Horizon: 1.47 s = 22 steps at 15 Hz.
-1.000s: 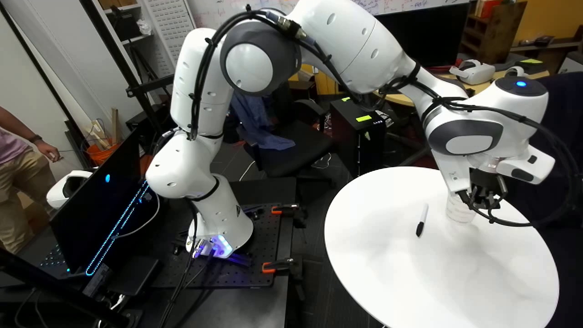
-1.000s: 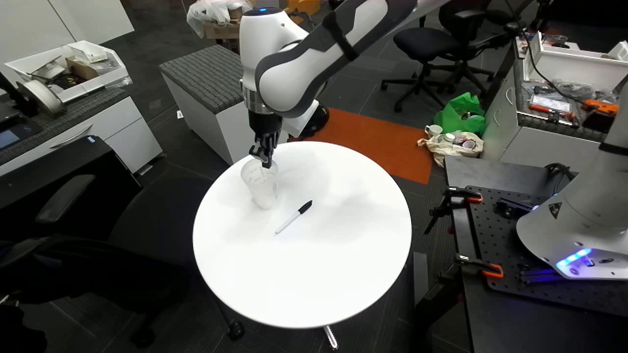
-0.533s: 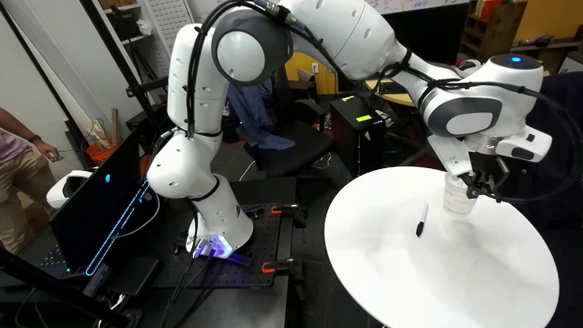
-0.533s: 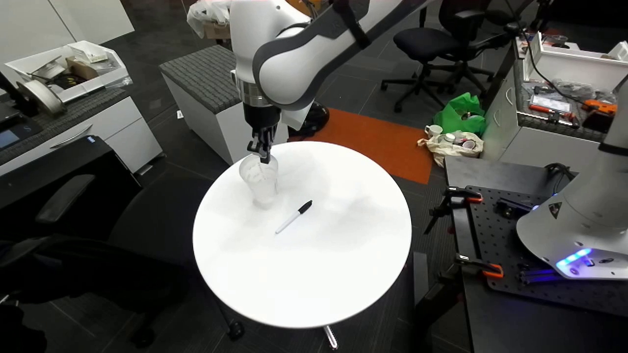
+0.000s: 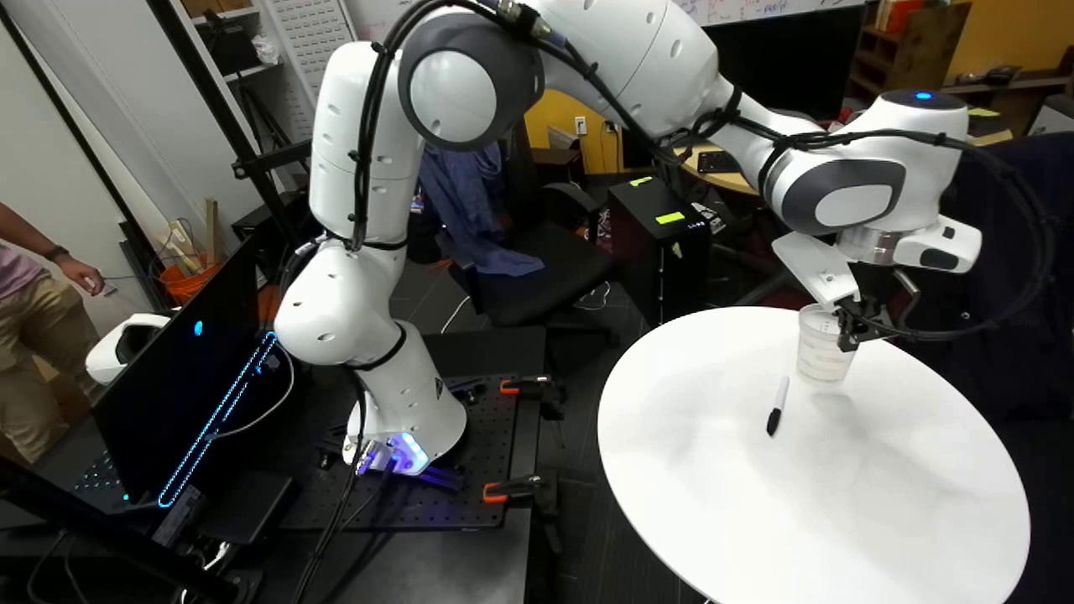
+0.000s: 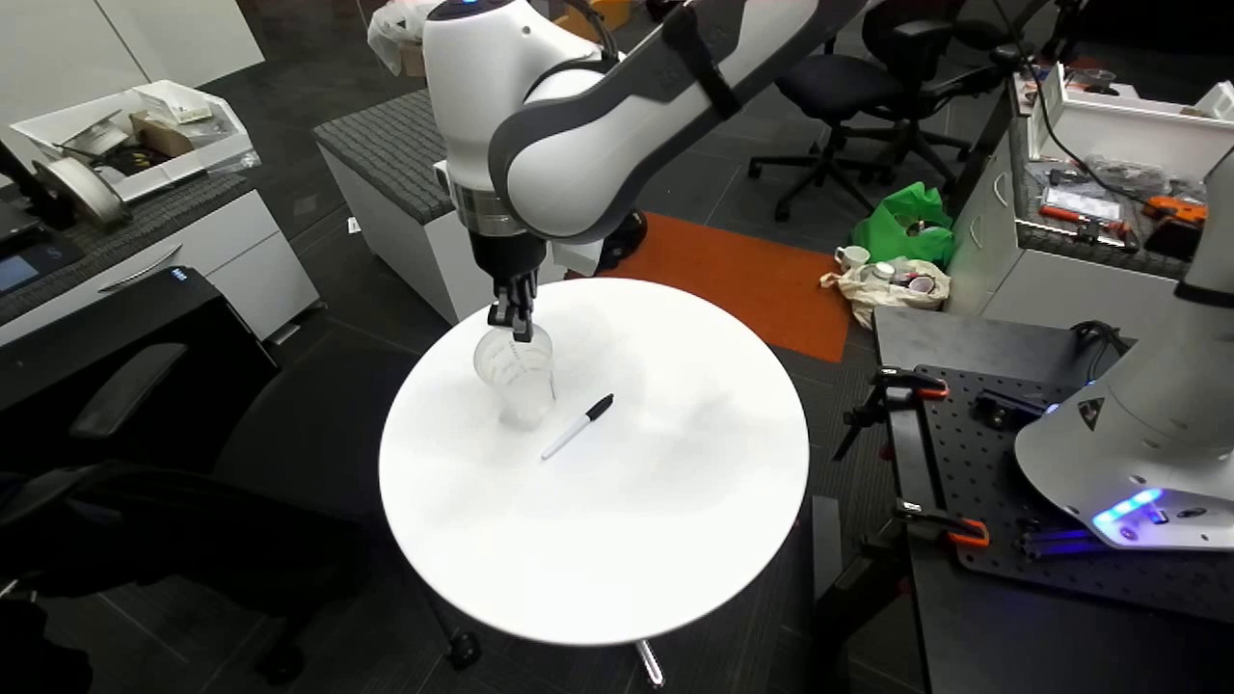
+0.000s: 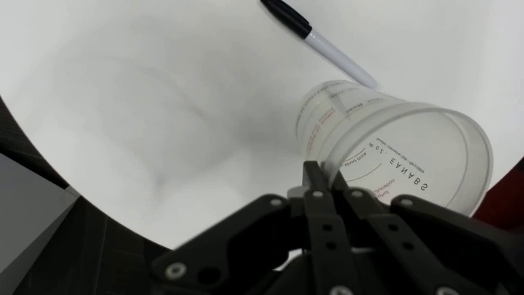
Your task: Move the cup to the left
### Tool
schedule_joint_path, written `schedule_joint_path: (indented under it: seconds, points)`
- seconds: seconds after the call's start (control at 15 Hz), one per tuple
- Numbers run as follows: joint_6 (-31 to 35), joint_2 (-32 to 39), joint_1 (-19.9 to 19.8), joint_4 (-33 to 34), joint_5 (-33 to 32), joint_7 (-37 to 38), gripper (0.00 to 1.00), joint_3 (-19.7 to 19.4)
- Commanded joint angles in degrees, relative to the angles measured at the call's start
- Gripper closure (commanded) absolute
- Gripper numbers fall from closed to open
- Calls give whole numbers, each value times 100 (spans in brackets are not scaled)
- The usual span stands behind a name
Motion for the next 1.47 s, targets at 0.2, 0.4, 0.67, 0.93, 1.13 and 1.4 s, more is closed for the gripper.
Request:
schedule_joint_path:
  seconds: [0.2,0.4,0.67,0.93,1.13,1.4]
  points:
    - [-730,-78,262,107,-533,-183,99,-2]
    - [-837,-52,288,112,-599,-421,99,70]
    - [-639,-105,279,-21,-605,-869,99,179]
    - [-337,-129,193,-161,-518,-1393,99,311]
    - [-87,-99,124,-227,-457,-1820,99,429]
    - [84,-19,68,-229,-408,-2273,99,593]
